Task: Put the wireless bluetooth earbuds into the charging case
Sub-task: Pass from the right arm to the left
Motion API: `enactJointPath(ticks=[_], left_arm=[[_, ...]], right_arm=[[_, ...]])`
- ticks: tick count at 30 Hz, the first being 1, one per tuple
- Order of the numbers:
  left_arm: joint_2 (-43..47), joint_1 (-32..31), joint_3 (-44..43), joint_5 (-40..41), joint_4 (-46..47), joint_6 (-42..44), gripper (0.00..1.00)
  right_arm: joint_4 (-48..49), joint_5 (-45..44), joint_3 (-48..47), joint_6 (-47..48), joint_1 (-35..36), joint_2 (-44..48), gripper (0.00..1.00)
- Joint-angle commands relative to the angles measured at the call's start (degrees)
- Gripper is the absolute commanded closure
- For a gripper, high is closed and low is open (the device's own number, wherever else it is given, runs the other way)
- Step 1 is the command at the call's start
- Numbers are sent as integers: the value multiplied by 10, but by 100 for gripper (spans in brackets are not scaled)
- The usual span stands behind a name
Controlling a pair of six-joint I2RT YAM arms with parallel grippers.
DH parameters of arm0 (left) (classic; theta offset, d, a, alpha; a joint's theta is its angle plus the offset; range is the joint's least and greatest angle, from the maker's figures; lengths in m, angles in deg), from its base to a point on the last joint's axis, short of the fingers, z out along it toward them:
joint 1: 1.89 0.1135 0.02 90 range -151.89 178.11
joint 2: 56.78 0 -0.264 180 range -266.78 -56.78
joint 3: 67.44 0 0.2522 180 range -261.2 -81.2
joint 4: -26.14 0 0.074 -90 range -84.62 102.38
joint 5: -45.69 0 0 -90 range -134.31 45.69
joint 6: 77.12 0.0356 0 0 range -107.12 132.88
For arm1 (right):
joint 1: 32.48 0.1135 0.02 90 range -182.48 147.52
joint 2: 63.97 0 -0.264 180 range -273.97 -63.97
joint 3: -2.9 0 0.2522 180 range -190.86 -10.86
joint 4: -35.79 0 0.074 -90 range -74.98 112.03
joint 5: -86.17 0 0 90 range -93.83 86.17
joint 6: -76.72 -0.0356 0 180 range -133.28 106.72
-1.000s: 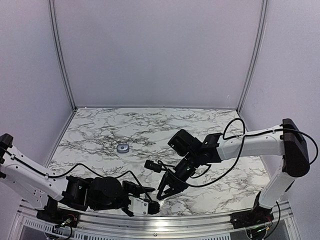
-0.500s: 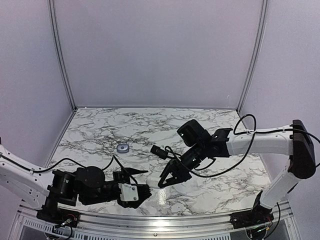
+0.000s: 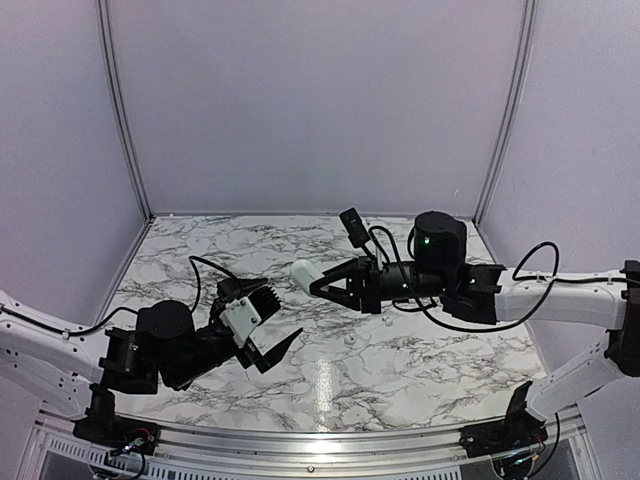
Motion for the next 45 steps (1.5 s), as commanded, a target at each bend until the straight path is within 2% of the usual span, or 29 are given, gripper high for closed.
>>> enactJointPath(ticks=[1,10,19,21,24,28,31,36,38,43,45], left_arm=[[-42,4,-37,34,55,-4,1],[-62,7,-60,31,69,4,3],[-51,7,-54,0,69,18,29],[-53,6,-53,-2,69,19,29],[-57,7,-55,-2,69,23,23],[-58,8,-54,-3,69,33,24],[-55,8,-53,-9,69,40,29],[-52,8,-47,-27,66,52,45],[-50,8,-44,-36,56,55,48],[-29,9,-29,-84,18,54,54],[-14,9,-21,-117,-4,53,55]], right_arm=[[76,-69,-7,-53,38,-14,100],[68,-91,-14,-59,68,-28,100],[82,-91,-4,-76,73,-41,100],[79,-86,-6,-76,73,-43,100],[78,-81,-5,-77,74,-44,100],[70,-78,-6,-74,74,-45,100],[68,-78,-6,-74,74,-46,100],[66,-73,-4,-75,74,-45,100],[63,-71,-4,-71,74,-42,92],[24,-69,-15,-48,70,-33,66],[2,-62,-20,-39,61,-26,60]])
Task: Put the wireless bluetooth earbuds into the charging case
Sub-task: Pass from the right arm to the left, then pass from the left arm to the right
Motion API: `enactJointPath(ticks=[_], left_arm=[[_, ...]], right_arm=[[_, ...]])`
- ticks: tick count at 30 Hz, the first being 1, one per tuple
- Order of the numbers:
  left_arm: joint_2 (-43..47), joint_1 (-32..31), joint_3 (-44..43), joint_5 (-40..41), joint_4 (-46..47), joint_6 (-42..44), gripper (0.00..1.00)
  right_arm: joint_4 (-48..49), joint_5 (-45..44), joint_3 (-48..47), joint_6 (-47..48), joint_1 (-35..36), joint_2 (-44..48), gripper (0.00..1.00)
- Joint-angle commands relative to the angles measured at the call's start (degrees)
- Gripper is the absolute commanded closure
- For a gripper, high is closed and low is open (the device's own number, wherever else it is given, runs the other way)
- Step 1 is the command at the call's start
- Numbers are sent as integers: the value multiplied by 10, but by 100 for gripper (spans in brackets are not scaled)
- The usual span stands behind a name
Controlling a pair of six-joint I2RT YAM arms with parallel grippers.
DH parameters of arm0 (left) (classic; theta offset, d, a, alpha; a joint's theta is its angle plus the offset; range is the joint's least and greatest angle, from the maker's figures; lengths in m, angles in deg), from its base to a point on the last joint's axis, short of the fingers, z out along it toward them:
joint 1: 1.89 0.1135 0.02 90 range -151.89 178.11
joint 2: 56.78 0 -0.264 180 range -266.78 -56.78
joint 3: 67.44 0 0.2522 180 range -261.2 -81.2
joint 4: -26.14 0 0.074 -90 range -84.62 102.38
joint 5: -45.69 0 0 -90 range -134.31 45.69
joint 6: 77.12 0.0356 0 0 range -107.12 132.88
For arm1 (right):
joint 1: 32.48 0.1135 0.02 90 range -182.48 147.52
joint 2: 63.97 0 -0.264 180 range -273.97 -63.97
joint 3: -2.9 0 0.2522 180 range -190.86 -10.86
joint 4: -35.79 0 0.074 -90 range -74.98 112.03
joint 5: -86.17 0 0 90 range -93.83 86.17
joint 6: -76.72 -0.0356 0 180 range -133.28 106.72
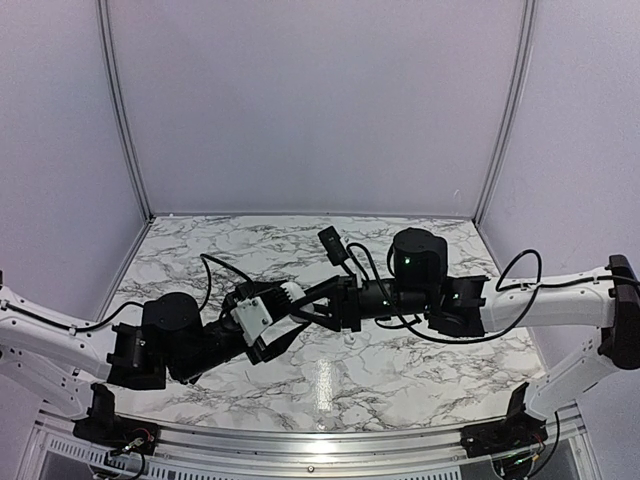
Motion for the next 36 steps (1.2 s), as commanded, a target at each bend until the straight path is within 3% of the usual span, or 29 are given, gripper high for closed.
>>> enactJointPath(ticks=[1,11,16,22,28,36], left_arm=[[37,-2,23,-90,-52,8,55],[71,2,19,-185,-157,18,60],[71,2,15,-204,-166,17,61],[67,2,13,-214,-171,22,62],[57,3,9,-216,-177,26,63],[45,3,1,-216,-191,29,65]], right_arm=[[-49,20,-21,23,-13,16,59],[-141,176,-67,59,-34,-21,64],[-174,193,-84,74,-34,-35,67],[-192,226,-89,74,-33,-51,63],[-200,242,-96,73,-31,-64,65],[-247,238,-121,93,-29,-81,76]])
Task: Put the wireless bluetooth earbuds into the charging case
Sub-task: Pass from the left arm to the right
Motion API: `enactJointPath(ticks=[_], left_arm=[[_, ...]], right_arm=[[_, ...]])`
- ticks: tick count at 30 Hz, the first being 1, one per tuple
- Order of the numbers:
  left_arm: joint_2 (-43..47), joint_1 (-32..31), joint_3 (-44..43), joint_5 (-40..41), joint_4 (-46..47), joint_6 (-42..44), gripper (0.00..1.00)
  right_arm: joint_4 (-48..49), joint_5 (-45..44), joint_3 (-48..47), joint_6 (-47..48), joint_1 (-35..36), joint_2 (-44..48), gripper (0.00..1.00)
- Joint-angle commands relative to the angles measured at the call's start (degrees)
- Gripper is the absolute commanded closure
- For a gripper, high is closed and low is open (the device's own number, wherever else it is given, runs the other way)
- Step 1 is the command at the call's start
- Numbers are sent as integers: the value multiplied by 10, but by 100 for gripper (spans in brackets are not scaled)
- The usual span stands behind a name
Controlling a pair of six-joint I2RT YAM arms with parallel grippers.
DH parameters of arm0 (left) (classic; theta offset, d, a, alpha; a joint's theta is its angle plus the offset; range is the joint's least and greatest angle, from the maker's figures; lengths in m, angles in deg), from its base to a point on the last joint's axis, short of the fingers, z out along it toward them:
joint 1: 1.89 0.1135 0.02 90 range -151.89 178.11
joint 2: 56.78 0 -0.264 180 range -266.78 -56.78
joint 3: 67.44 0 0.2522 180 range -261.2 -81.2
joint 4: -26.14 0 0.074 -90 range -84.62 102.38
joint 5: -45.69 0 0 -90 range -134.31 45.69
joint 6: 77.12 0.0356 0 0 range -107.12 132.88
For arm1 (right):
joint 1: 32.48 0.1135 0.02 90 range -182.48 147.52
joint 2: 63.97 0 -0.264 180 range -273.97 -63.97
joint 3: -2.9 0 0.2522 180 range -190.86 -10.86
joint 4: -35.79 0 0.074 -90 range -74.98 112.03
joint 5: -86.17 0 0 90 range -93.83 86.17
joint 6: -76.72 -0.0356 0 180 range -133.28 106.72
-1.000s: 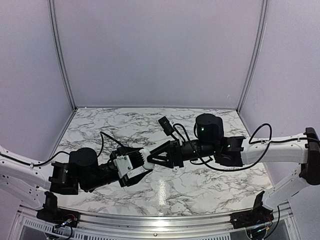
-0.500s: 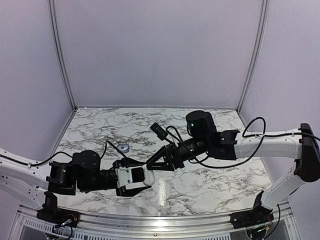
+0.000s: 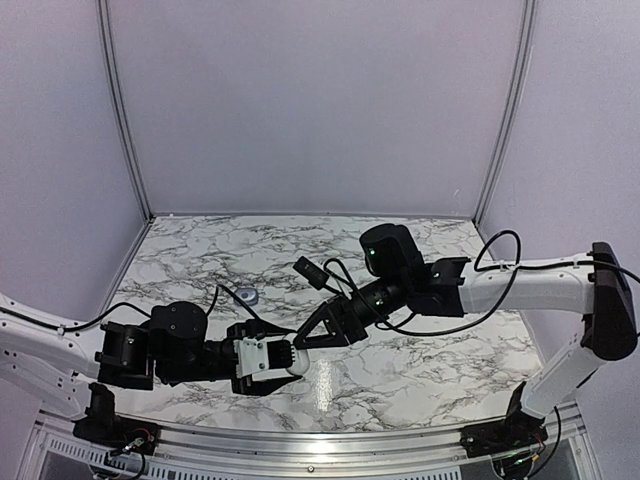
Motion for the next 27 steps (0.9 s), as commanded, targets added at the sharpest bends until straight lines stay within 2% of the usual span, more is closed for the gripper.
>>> enactJointPath(ticks=[1,4,9,14,21,24,27], left_arm=[[-8,0,-22,-7,-5,5,65],[-9,0,-22,-4,-7,4,65],[-11,0,-23,-7,-13,4,66],[-11,0,-23,-13,-17,4,66],[-11,0,-23,-4,-17,-2,64],[-10,4,-27,15,-15,-18,52],[-3,11,-30,46,-12,-44,28]], right_arm=[[-34,3,-35,21,3,-11,78],[-53,1,-41,33,6,-18,86],[-88,10,-63,57,12,-33,79],[-117,13,-78,79,16,-42,79],[-129,17,-86,93,17,-41,100],[-122,12,-86,94,13,-35,100],[-85,17,-72,74,-6,-17,100]])
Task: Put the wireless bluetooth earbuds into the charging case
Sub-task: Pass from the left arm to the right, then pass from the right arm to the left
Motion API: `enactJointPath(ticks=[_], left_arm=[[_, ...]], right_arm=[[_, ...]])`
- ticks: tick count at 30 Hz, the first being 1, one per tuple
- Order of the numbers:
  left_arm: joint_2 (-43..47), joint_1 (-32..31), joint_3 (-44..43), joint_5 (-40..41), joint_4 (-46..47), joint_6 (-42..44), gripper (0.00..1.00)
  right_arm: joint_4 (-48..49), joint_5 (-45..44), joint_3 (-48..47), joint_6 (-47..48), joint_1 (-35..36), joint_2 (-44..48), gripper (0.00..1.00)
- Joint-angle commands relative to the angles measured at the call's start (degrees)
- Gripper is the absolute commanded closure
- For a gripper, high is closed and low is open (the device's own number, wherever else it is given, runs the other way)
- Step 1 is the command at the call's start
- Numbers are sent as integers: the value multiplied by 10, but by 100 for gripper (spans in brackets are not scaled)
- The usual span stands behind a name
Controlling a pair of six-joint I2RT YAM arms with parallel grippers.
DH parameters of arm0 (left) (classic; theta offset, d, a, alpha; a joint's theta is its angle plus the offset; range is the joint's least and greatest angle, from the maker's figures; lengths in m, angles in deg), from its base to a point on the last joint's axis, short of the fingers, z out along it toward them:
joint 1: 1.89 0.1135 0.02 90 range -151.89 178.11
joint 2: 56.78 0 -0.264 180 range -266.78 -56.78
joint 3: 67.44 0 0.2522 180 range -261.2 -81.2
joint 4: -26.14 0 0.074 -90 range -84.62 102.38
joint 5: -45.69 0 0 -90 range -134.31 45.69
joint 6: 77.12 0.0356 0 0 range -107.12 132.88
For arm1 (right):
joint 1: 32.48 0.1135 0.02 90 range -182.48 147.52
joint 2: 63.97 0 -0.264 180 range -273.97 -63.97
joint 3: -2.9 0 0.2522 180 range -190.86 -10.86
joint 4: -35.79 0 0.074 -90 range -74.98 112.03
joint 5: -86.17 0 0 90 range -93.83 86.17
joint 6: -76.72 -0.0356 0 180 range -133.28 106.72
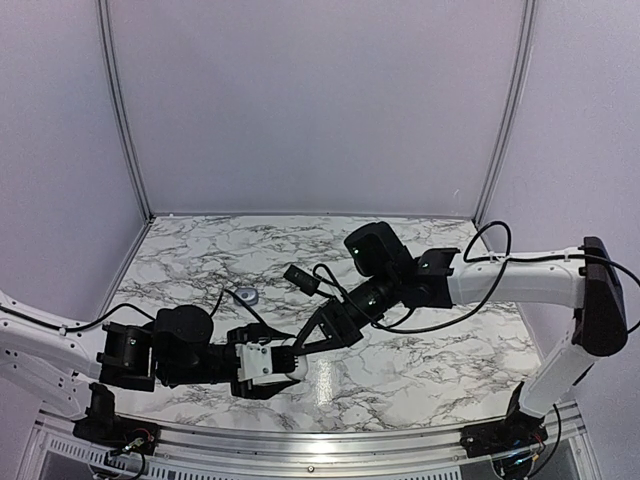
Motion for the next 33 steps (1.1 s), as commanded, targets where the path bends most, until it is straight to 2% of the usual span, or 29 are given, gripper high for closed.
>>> enactJointPath(ticks=[1,5,8,12,19,22,25,29,33], left_arm=[[10,12,-25,48,22,-55,23],[37,27,-8,84,57,-92,2],[65,40,5,123,96,-120,1],[100,75,7,125,130,-190,1],[137,110,27,14,267,-285,1],[121,117,15,-52,298,-305,7],[106,119,0,-103,325,-313,15],[85,119,-18,-134,334,-314,30],[73,119,-16,-137,354,-310,40]], right_arm=[[62,6,-1,2,-21,31,100],[146,-21,17,-23,-61,74,100],[267,-69,54,-54,-89,115,100],[473,-150,119,-86,-102,154,100],[734,-175,139,-104,-87,118,100],[827,-162,129,-120,-72,82,100],[879,-144,104,-132,-55,44,100],[946,-129,80,-165,-37,1,100],[1002,-133,71,-198,-25,-31,100]])
